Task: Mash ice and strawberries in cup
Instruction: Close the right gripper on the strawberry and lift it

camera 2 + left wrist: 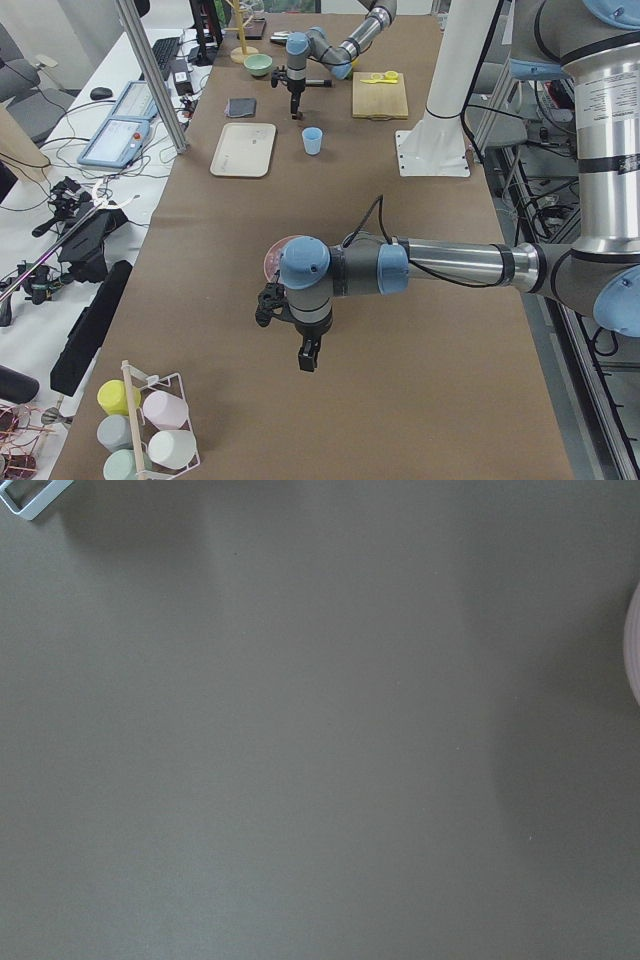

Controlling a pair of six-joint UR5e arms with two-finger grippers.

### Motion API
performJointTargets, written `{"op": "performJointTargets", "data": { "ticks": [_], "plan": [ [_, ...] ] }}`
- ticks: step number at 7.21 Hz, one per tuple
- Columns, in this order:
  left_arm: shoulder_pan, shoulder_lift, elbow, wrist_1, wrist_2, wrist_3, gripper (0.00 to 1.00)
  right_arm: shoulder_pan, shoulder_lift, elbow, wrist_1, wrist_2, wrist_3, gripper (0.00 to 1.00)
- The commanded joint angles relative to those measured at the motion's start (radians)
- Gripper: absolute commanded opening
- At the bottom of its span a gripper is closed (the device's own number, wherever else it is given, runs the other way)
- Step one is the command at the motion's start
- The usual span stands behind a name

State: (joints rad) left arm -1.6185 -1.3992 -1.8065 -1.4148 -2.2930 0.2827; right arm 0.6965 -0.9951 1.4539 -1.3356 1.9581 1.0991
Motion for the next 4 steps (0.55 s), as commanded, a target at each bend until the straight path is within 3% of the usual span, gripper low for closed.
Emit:
{"op": "performJointTargets", "data": {
  "ticks": [1,2,3,4],
  "plan": [
    [0.000,-0.001,-0.001,-0.003,0.000,-0.002,0.99,-0.008,-0.005,0.000,0.000,-0.007,0.008,0.63],
    [0.000,0.000,-0.001,-0.004,-0.002,-0.002,0.99,-0.009,-0.007,0.003,-0.003,-0.005,0.007,0.15],
    [0.000,-0.001,-0.001,-0.004,-0.002,-0.002,0.99,-0.011,-0.008,0.009,-0.007,-0.005,-0.001,0.00],
    [0.000,-0.001,-0.001,-0.004,-0.002,-0.002,0.99,-0.009,-0.007,0.016,-0.010,0.002,-0.010,0.00]
  ]
}}
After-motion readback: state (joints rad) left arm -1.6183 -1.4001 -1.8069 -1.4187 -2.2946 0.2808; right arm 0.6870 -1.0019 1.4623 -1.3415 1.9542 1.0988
